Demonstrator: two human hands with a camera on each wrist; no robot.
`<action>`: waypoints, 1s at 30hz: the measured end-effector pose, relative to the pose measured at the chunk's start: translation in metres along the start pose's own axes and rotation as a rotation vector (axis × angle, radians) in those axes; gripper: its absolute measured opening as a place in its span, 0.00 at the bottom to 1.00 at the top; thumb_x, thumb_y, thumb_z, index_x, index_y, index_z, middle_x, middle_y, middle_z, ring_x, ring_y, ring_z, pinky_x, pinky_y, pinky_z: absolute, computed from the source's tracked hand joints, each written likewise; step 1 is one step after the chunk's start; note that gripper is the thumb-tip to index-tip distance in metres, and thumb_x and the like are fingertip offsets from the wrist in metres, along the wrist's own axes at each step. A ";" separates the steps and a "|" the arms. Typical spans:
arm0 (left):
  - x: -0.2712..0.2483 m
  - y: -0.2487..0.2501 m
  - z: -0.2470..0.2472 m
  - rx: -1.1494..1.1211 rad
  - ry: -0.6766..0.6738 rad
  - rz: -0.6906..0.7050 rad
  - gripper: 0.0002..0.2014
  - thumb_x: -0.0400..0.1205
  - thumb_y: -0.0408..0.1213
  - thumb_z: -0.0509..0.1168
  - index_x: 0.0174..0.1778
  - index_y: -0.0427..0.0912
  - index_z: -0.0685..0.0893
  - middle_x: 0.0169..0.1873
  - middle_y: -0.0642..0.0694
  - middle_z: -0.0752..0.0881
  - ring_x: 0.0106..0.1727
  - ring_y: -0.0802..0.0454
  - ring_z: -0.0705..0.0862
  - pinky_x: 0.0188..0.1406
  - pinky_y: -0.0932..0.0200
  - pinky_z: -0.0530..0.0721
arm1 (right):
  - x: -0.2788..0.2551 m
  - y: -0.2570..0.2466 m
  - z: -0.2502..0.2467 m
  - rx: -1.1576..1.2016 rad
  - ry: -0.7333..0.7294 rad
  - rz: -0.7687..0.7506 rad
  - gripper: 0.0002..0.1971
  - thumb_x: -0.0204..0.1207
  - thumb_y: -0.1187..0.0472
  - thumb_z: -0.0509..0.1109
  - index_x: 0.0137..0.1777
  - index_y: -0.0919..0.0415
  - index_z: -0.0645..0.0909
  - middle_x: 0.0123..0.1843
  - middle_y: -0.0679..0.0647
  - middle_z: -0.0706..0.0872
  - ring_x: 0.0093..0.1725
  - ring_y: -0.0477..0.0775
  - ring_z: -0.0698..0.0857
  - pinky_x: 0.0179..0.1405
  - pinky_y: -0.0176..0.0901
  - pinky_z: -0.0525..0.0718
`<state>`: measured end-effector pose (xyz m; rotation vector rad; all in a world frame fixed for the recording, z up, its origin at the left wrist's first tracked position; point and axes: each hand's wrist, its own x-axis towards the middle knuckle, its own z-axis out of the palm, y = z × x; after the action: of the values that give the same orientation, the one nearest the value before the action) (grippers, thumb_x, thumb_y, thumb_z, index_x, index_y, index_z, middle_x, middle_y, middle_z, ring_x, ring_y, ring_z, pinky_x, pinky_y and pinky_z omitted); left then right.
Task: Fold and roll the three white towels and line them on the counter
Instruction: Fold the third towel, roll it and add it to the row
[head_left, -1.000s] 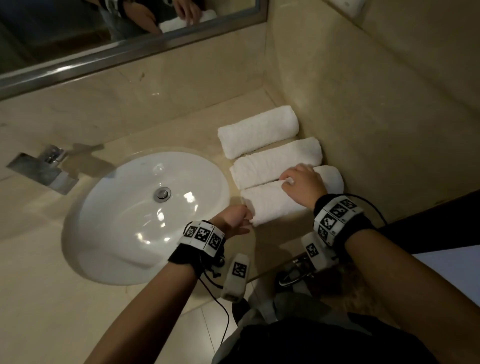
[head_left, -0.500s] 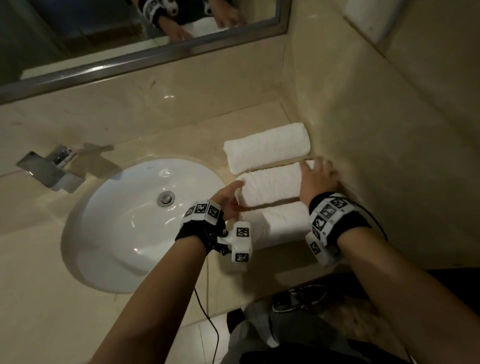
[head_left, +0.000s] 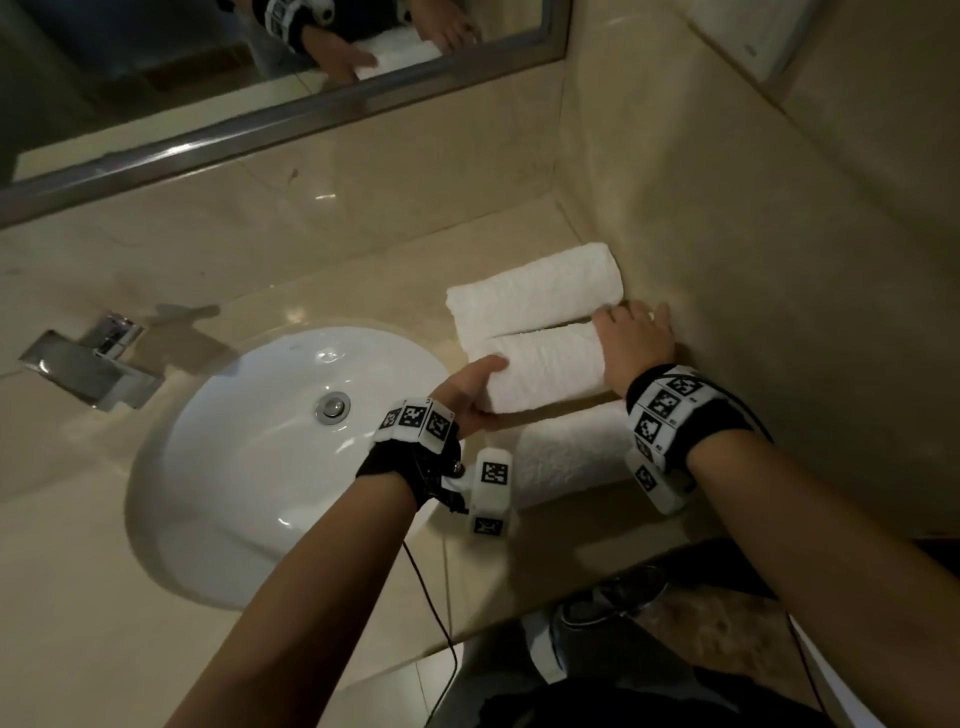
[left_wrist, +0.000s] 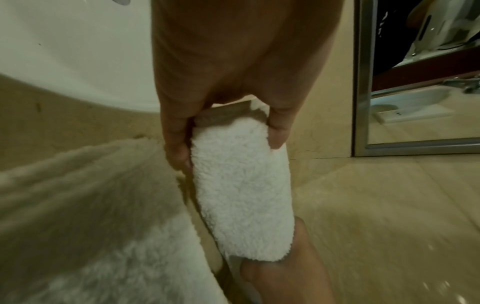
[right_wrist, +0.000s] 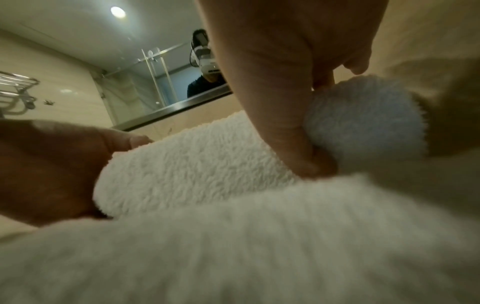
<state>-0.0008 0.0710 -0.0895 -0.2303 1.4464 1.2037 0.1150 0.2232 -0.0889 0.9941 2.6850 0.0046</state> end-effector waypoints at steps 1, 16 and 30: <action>-0.002 0.000 -0.003 -0.001 -0.027 0.009 0.22 0.81 0.39 0.62 0.72 0.42 0.69 0.61 0.38 0.80 0.63 0.39 0.79 0.64 0.40 0.78 | -0.002 -0.002 -0.004 0.003 0.012 -0.004 0.30 0.69 0.66 0.69 0.71 0.57 0.66 0.72 0.57 0.73 0.73 0.60 0.68 0.76 0.62 0.55; -0.062 0.108 -0.045 0.311 0.127 0.553 0.15 0.65 0.39 0.71 0.48 0.45 0.82 0.48 0.43 0.86 0.51 0.45 0.85 0.47 0.51 0.87 | -0.042 -0.042 -0.067 0.474 -0.250 -0.090 0.51 0.62 0.39 0.77 0.78 0.56 0.53 0.76 0.55 0.68 0.75 0.60 0.69 0.75 0.61 0.63; -0.103 0.152 0.004 0.901 -0.280 0.384 0.16 0.60 0.33 0.61 0.42 0.39 0.83 0.29 0.47 0.89 0.31 0.52 0.88 0.30 0.65 0.85 | -0.049 -0.060 -0.124 1.526 -0.329 -0.238 0.14 0.78 0.58 0.63 0.62 0.59 0.78 0.46 0.48 0.89 0.43 0.38 0.88 0.40 0.30 0.80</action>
<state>-0.0775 0.0923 0.0755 0.8284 1.6717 0.7220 0.0801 0.1570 0.0369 0.7488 2.1101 -2.2060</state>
